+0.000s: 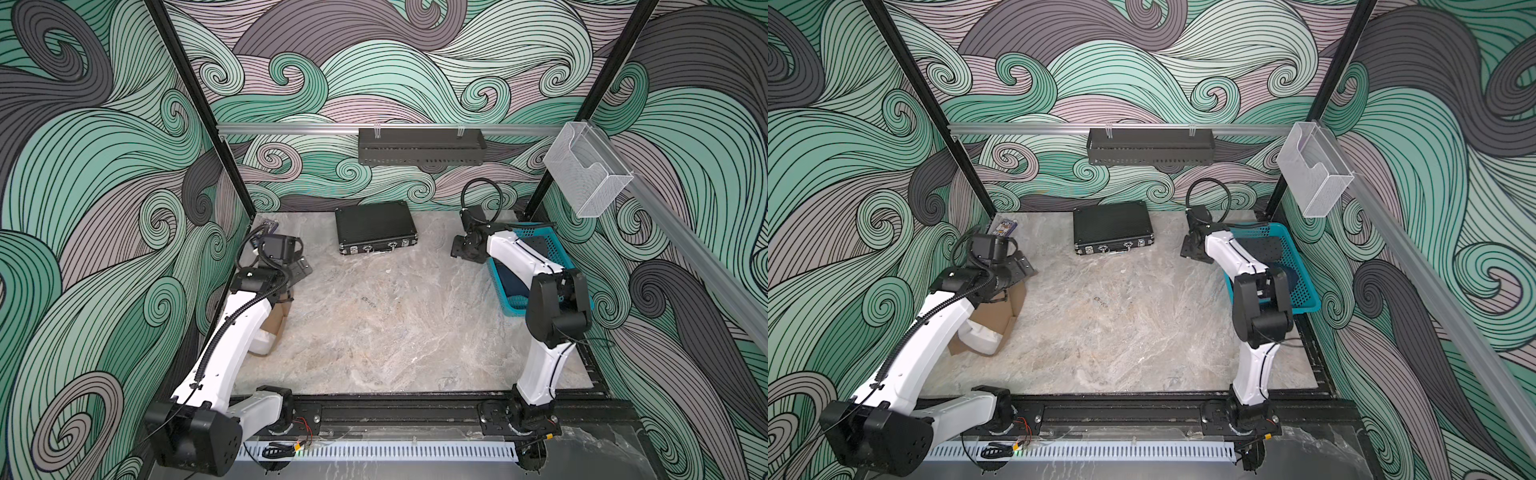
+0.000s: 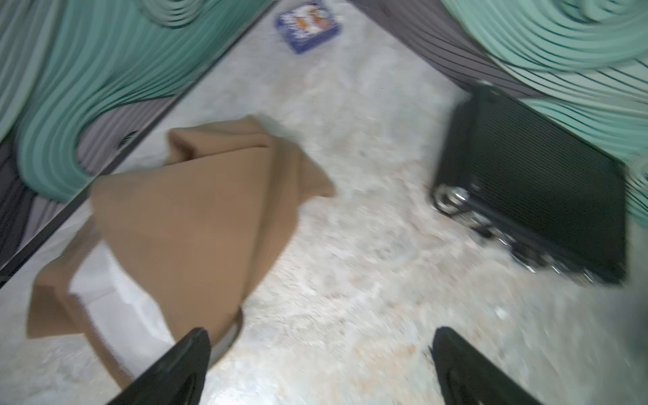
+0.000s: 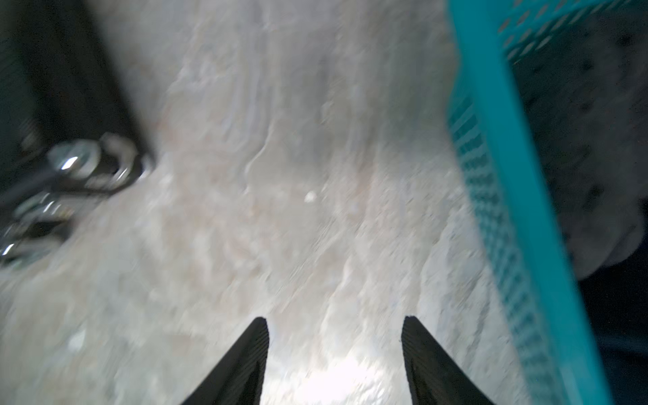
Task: Roll up the skirts
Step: Adjust the basket at the center of the board, then move the skirt to the center of the board.
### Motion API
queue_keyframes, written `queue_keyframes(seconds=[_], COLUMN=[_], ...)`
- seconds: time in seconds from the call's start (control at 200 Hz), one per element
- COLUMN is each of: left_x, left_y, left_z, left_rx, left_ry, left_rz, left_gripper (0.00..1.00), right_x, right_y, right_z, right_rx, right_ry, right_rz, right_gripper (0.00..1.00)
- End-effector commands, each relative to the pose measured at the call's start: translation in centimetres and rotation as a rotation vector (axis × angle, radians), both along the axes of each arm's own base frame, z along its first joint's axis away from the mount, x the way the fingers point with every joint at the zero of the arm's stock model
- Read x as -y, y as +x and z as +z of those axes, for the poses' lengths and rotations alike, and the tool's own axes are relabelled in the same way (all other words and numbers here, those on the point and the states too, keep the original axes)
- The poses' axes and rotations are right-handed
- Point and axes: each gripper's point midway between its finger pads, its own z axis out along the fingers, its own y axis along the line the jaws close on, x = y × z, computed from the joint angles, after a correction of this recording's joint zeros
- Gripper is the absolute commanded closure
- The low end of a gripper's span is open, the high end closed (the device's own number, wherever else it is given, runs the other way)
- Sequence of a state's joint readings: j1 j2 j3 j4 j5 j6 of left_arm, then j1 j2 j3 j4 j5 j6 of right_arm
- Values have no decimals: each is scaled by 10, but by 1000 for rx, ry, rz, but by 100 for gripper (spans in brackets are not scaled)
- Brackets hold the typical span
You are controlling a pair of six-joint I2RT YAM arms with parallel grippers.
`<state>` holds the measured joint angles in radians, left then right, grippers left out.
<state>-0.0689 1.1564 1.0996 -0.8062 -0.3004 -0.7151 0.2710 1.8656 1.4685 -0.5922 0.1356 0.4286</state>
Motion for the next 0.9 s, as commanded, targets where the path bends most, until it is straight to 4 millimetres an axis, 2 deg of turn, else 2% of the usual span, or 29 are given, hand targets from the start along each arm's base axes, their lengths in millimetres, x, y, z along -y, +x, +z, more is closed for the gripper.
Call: queue_keyframes(seconds=[0.0,0.06,0.115,0.18,0.22,0.25,0.28,0.385,0.46,0.486,0.526,0.576,0.596,0.671,0.761,0.836,0.896], left_x=[-36,-56,-65,-69,-65,-65,-68,-70,-69,-70,-65,-55,-50,-27,16,64,104], left_y=[-39,-46,-41,-28,-10,-1,1,8,14,15,22,30,34,53,69,69,54], left_z=[-47,-57,-66,-75,-80,-87,-102,-133,-150,-153,-158,-160,-158,-141,-97,-62,-47], left_rx=[-165,-176,-186,-225,-230,-254,-322,-485,-527,-537,-533,-512,-498,-434,-356,-287,-266], left_ry=[-114,-129,-157,-174,-181,-179,-181,-237,-258,-266,-295,-343,-356,-363,-314,-294,-277], left_rz=[217,304,328,314,225,189,194,173,151,155,135,112,101,23,-90,-193,-246], left_gripper=[2,1,1,1,1,2,2,17,28,34,52,89,100,100,100,100,100], right_x=[-85,-107,-123,-132,-135,-138,-139,-133,-137,-139,-140,-139,-138,-130,-115,-101,-92], right_y=[-30,-56,-77,-97,-106,-111,-116,-123,-123,-123,-121,-120,-119,-119,-118,-119,-119], right_z=[29,23,16,3,-6,-13,-22,-47,-45,-43,-38,-36,-35,-32,-26,-20,-15], right_rx=[185,231,266,272,268,266,252,226,229,226,229,238,243,255,286,308,324], right_ry=[169,213,259,286,286,286,282,257,288,296,292,289,285,261,219,178,150], right_rz=[195,243,282,314,332,348,362,338,334,343,342,338,332,304,252,206,179], right_gripper=[34,31,29,26,25,24,23,22,23,23,24,25,25,28,30,30,29])
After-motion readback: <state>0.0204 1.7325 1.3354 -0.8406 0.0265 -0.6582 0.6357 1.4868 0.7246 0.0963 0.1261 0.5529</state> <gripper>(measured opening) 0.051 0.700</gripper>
